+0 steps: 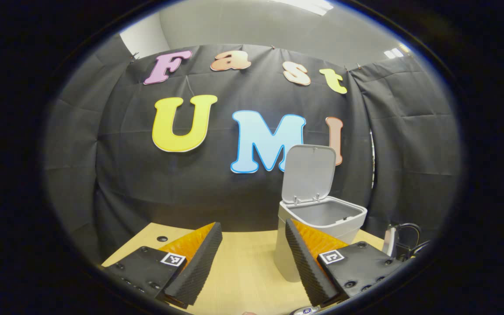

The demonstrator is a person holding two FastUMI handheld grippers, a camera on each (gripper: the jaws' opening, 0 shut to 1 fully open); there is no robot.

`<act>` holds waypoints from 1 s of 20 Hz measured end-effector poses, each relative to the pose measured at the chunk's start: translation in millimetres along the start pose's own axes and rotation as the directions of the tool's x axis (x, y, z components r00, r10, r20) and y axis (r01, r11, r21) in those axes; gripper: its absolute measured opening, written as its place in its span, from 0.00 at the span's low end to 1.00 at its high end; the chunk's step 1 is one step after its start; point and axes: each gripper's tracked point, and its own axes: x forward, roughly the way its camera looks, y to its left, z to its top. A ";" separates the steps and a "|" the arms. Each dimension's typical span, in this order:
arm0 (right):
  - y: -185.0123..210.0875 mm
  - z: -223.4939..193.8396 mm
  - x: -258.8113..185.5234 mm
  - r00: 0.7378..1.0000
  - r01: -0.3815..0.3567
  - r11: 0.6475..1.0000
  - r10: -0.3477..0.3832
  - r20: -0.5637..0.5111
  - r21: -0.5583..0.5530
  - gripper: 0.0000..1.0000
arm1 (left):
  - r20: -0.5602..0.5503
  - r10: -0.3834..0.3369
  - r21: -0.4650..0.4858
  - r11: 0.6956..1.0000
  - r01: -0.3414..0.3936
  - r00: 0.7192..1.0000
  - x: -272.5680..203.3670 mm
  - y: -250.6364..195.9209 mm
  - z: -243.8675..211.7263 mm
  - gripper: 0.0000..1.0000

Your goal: Press the lid of the desktop garbage bin to open it, pick up the crumpled paper on the desktop and throw it into the bin, then pick up the pop can on the desktop and drop it into the bin, and finally close the garbage bin lid.

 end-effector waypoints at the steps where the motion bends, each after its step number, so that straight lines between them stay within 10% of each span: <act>1: 0.9 -3.7 2.9 1.000 -0.002 1.000 0.002 -0.008 0.001 0.93 | 0.000 0.003 -0.004 1.000 -0.003 1.000 -1.3 1.9 0.4 0.95; 20: -13.2 -17.1 8.1 0.999 0.028 0.997 -0.026 -0.023 0.075 0.82 | -0.015 0.030 -0.014 0.999 -0.030 0.999 -6.2 12.7 -3.9 0.95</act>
